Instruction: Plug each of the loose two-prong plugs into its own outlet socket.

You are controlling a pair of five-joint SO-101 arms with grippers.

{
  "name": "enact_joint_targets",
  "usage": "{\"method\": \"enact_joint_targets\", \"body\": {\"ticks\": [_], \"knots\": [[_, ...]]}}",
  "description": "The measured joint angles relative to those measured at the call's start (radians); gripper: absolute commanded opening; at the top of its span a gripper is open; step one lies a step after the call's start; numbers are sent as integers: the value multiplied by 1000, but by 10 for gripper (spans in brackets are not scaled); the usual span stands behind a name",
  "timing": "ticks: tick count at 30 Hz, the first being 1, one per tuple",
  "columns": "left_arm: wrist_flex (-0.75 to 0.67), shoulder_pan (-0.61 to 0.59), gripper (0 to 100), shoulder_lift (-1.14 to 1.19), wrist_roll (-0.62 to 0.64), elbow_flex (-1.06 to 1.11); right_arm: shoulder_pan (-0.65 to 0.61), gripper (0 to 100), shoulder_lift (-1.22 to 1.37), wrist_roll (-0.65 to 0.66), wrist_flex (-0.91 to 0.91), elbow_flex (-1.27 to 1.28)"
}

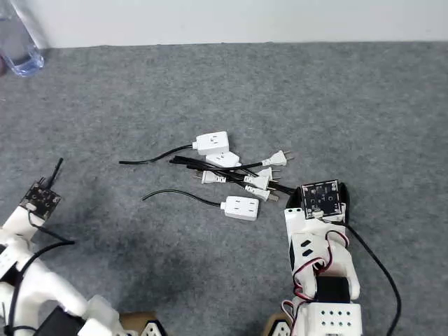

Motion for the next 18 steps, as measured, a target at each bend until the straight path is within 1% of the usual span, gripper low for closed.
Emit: {"method": "enact_joint_targets", "body": {"ticks": [3,6,9,13,18], "knots": [[5,-2,311,0,0,-32,0,302,0,0,0,0],[3,-48,286,0,0,-97,0,302,0,0,0,0],[-52,-109,219,0,0,-141,0,302,0,0,0,0],[-133,-176,130,3,2,-144,0,302,0,0,0,0],[-193,-196,55,78,2,-144,0,302,0,0,0,0]]}}
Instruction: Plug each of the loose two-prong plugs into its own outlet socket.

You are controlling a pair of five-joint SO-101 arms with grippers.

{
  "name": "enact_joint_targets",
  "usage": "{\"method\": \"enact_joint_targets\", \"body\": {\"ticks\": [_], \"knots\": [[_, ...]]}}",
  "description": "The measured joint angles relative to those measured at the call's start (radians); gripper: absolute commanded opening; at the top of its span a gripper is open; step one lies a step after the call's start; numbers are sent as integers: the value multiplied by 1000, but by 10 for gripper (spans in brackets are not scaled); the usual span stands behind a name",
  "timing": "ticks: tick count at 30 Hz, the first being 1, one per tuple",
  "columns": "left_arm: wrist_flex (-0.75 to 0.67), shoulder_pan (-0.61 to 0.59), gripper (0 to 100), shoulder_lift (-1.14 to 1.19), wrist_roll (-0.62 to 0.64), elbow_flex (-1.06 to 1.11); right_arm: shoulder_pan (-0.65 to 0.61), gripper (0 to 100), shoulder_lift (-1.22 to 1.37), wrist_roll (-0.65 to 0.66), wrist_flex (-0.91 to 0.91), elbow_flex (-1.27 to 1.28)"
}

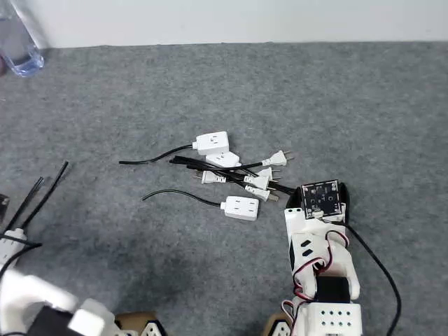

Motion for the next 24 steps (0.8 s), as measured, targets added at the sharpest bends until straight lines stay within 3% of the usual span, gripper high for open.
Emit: {"method": "enact_joint_targets", "body": {"ticks": [7,14,24], "knots": [[-132,-44,13,212,0,-18,0,302,0,0,0,0],[-160,-94,13,439,-11,-133,0,302,0,0,0,0],[-176,-57,13,462,-75,-112,0,302,0,0,0,0]]}}
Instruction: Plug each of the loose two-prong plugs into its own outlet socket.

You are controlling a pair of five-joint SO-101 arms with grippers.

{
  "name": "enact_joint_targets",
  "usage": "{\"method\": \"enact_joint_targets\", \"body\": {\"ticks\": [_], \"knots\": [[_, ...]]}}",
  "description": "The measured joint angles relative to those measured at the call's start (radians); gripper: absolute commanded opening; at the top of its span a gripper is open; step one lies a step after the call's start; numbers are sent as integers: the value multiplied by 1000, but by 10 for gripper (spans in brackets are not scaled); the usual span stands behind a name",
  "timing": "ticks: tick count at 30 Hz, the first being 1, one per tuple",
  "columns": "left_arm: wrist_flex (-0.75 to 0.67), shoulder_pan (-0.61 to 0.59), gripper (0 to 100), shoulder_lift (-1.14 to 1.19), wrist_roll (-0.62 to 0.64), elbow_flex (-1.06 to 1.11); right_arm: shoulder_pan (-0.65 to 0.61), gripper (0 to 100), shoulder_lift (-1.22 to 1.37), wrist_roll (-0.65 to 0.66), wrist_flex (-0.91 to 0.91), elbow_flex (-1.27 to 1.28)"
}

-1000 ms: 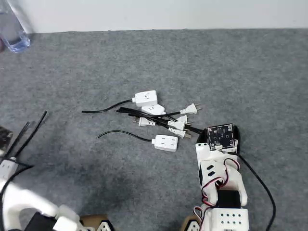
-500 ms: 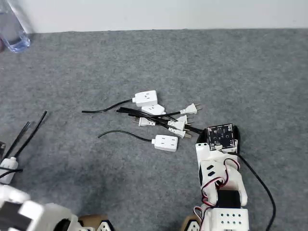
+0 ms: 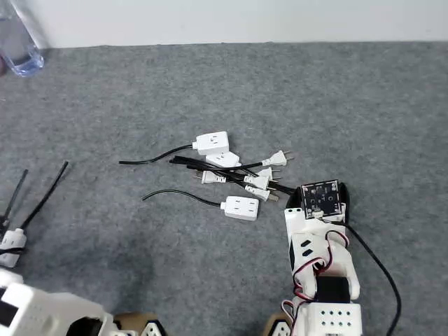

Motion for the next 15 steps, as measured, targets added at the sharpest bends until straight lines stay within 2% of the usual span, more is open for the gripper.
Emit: {"method": "enact_joint_targets", "body": {"ticks": [5,11,15], "knots": [[-3,77,13,-2,11,26,0,302,0,0,0,0],[-3,190,13,-32,123,69,0,302,0,0,0,0],[86,198,13,-80,109,89,0,302,0,0,0,0]]}}
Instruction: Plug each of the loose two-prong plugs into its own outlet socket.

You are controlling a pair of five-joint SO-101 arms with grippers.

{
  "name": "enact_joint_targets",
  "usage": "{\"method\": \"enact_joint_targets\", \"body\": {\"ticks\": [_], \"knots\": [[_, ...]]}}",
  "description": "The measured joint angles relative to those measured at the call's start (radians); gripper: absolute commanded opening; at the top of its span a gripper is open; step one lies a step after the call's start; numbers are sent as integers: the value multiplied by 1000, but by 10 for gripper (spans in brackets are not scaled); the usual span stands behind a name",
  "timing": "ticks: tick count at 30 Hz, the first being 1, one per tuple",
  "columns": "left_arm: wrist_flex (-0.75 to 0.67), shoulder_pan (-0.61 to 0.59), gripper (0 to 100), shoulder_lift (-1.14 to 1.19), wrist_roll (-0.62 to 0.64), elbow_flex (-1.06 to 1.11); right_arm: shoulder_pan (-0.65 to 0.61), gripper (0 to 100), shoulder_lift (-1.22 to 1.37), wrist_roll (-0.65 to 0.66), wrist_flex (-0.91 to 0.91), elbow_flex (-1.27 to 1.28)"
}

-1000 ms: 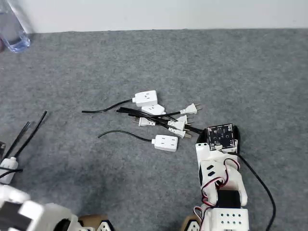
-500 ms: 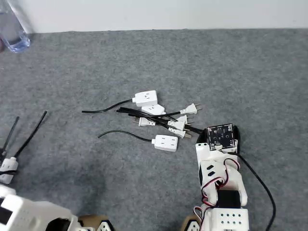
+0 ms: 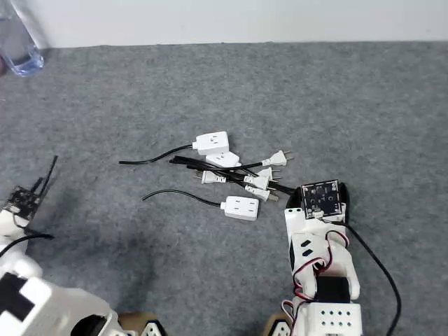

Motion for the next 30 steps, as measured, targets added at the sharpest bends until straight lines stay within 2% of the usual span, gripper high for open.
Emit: {"method": "enact_joint_targets", "body": {"ticks": [6,12,17,21,25,30], "knots": [[133,0,13,-104,-26,29,0,302,0,0,0,0],[259,-12,14,-308,92,-32,0,302,0,0,0,0],[443,-64,21,-407,2,-71,0,302,0,0,0,0],[537,-129,135,-433,-101,-78,0,302,0,0,0,0],[600,-175,250,-433,-132,-78,0,302,0,0,0,0],[657,-184,273,-433,-135,-78,0,302,0,0,0,0]]}}
